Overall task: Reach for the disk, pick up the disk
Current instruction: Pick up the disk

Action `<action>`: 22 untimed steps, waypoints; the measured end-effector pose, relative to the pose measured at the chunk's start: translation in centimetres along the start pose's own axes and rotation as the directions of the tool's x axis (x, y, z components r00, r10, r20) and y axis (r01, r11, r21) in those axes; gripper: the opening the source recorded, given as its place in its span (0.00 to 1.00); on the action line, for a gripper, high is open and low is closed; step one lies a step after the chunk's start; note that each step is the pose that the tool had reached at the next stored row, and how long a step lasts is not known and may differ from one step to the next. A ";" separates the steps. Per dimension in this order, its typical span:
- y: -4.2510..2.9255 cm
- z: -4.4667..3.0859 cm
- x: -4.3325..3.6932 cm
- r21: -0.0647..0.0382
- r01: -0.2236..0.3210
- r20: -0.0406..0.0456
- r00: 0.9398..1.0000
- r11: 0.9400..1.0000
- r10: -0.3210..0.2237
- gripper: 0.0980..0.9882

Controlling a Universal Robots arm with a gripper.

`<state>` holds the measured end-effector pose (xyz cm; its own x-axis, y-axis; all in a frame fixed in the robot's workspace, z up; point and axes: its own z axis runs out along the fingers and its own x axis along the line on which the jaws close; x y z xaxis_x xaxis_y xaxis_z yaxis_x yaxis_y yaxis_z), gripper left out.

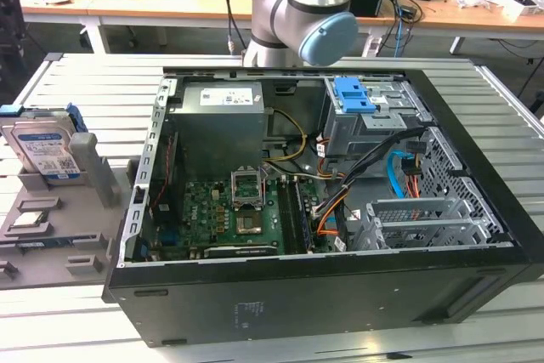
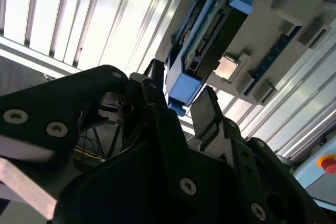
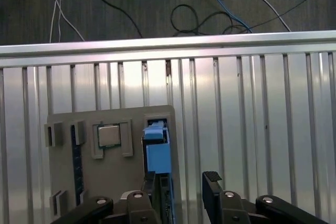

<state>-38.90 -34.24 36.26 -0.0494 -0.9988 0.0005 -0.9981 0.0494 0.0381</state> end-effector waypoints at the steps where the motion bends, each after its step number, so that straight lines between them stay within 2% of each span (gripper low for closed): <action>1: 0.00 0.00 -0.08 0.000 0.000 0.000 1.000 1.000 0.000 0.43; 7: 0.03 0.01 -0.51 0.000 0.000 0.000 1.000 1.000 0.000 0.43; 13: 0.08 0.02 -1.49 0.000 0.000 0.000 1.000 1.000 0.000 0.43; 15: 0.09 0.04 -1.54 0.000 0.003 0.000 1.000 1.000 -0.003 0.43; 18: 0.19 0.08 -1.24 0.000 0.011 -0.003 1.000 1.000 -0.011 0.43; 22: 0.15 0.13 0.08 0.000 0.016 -0.008 1.000 1.000 -0.016 0.43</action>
<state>-39.06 -34.31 36.13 -0.0335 -0.9994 0.0076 -0.9987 0.0338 0.0379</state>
